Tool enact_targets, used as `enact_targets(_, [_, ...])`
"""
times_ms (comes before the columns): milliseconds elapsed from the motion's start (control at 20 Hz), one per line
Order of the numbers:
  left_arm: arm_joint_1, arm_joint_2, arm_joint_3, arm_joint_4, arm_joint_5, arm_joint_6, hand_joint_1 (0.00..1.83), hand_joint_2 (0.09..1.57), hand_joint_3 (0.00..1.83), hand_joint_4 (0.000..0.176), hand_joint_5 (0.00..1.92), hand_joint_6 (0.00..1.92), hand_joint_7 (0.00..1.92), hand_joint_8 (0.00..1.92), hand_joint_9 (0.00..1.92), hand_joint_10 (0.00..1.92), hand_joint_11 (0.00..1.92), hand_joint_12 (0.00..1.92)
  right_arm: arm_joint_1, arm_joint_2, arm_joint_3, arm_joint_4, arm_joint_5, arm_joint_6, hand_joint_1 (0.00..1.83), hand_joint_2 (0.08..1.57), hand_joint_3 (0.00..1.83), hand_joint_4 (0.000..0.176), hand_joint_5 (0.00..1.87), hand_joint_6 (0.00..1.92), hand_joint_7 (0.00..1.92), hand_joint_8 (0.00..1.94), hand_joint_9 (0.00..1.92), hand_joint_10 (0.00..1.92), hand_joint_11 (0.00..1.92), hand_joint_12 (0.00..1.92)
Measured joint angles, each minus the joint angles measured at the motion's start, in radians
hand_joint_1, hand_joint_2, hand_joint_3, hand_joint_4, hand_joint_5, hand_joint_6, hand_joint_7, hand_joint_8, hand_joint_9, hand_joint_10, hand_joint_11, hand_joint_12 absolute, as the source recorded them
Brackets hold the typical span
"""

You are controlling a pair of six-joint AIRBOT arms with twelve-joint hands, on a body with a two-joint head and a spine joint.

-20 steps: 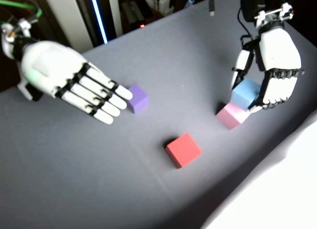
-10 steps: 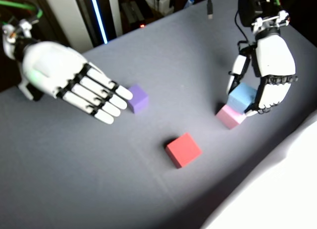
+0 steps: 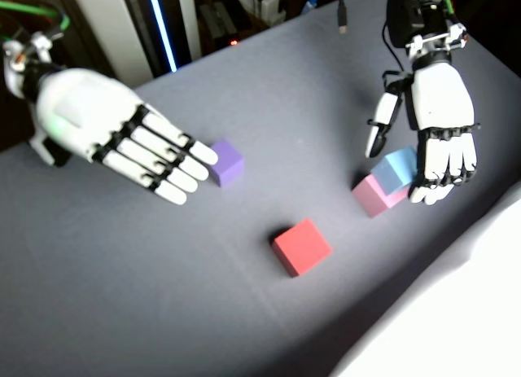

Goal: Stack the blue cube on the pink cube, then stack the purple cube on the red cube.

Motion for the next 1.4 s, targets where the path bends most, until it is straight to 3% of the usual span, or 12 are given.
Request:
enact_targets(200, [0.018, 0.09, -0.102, 0.0, -0.1, 0.038, 0.59, 1.0, 0.0, 0.176, 0.0, 0.0, 0.0, 0.0, 0.0, 0.0, 0.0, 0.0, 0.0, 0.0, 0.0, -0.004, 0.0, 0.013, 0.69, 1.28, 0.0, 0.0, 0.0, 0.0, 0.0, 0.0, 0.0, 0.0, 0.0, 0.0])
enact_targets(350, [0.058, 0.167, -0.187, -0.001, -0.224, 0.046, 0.47, 1.15, 0.02, 0.176, 0.0, 0.0, 0.0, 0.0, 0.0, 0.0, 0.0, 0.0, 0.0, 0.0, 0.0, -0.048, 0.001, 0.055, 0.61, 1.24, 0.0, 0.004, 0.0, 0.0, 0.0, 0.0, 0.0, 0.0, 0.0, 0.0])
enact_targets(500, [0.164, 0.244, -0.283, 0.006, -0.394, 0.014, 0.48, 1.19, 0.02, 0.176, 0.0, 0.0, 0.0, 0.0, 0.0, 0.0, 0.0, 0.0, 0.0, 0.0, 0.013, -0.088, -0.005, 0.119, 0.63, 1.2, 0.0, 0.0, 0.0, 0.0, 0.0, 0.0, 0.0, 0.0, 0.0, 0.0])
enact_targets(700, [0.293, 0.288, -0.349, -0.01, -0.568, -0.061, 0.57, 1.27, 0.01, 0.176, 0.0, 0.0, 0.0, 0.0, 0.0, 0.0, 0.0, 0.0, 0.022, -0.006, 0.027, -0.113, -0.045, 0.126, 0.74, 1.16, 0.0, 0.002, 0.0, 0.0, 0.0, 0.0, 0.0, 0.0, 0.0, 0.0])
enact_targets(950, [0.469, 0.346, -0.437, -0.076, -0.748, -0.08, 0.65, 1.32, 0.02, 0.176, 0.0, 0.0, 0.0, 0.0, 0.0, 0.0, 0.0, 0.0, 0.116, -0.093, 0.103, -0.129, -0.17, 0.138, 0.82, 1.11, 0.0, 0.0, 0.0, 0.0, 0.0, 0.0, 0.0, 0.0, 0.0, 0.0])
enact_targets(1050, [0.531, 0.369, -0.465, -0.117, -0.79, -0.083, 0.71, 1.32, 0.01, 0.137, 0.0, 0.0, 0.0, 0.0, 0.0, 0.0, 0.0, 0.0, 0.154, -0.136, 0.141, -0.129, -0.243, 0.138, 0.8, 1.13, 0.0, 0.0, 0.0, 0.0, 0.0, 0.0, 0.0, 0.0, 0.03, 0.02])
enact_targets(1150, [0.564, 0.37, -0.473, -0.14, -0.828, -0.088, 0.73, 1.31, 0.0, 0.122, 0.0, 0.0, 0.0, 0.0, 0.0, 0.0, 0.0, 0.0, 0.186, -0.17, 0.176, -0.129, -0.293, 0.138, 0.79, 1.15, 0.0, 0.0, 0.0, 0.0, 0.02, 0.01, 0.0, 0.0, 0.0, 0.74])
enact_targets(1200, [0.57, 0.37, -0.473, -0.14, -0.831, -0.092, 0.75, 1.31, 0.0, 0.11, 0.0, 0.0, 0.0, 0.0, 0.0, 0.0, 0.0, 0.0, 0.191, -0.178, 0.185, -0.127, -0.304, 0.139, 0.82, 1.16, 0.0, 0.0, 0.0, 0.0, 0.04, 0.01, 0.01, 0.0, 0.0, 0.86])
enact_targets(1250, [0.575, 0.37, -0.473, -0.131, -0.832, -0.099, 0.75, 1.31, 0.0, 0.094, 0.0, 0.0, 0.0, 0.0, 0.0, 0.0, 0.0, 0.0, 0.196, -0.187, 0.197, -0.121, -0.326, 0.138, 0.85, 1.17, 0.01, 0.0, 0.08, 0.05, 0.2, 0.09, 0.02, 0.37, 0.0, 1.2])
enact_targets(1300, [0.579, 0.37, -0.478, -0.131, -0.836, -0.102, 0.75, 1.31, 0.0, 0.084, 0.0, 0.0, 0.0, 0.0, 0.0, 0.0, 0.0, 0.0, 0.2, -0.196, 0.209, -0.109, -0.344, 0.138, 0.99, 1.17, 0.0, 0.0, 0.2, 0.56, 0.34, 0.55, 0.14, 0.97, 0.0, 1.66])
enact_targets(1350, [0.585, 0.37, -0.479, -0.128, -0.847, -0.103, 0.75, 1.31, 0.0, 0.08, 0.0, 0.0, 0.0, 0.0, 0.0, 0.0, 0.0, 0.0, 0.212, -0.204, 0.222, -0.099, -0.367, 0.139, 1.08, 1.19, 0.0, 0.0, 0.3, 0.89, 0.47, 0.77, 0.3, 1.19, 0.12, 1.8])
enact_targets(1400, [0.585, 0.37, -0.479, -0.13, -0.847, -0.102, 0.73, 1.32, 0.0, 0.075, 0.0, 0.0, 0.0, 0.0, 0.0, 0.0, 0.0, 0.0, 0.22, -0.209, 0.232, -0.099, -0.38, 0.138, 1.19, 1.22, 0.02, 0.0, 0.62, 1.11, 0.78, 1.32, 0.82, 1.5, 0.75, 1.87])
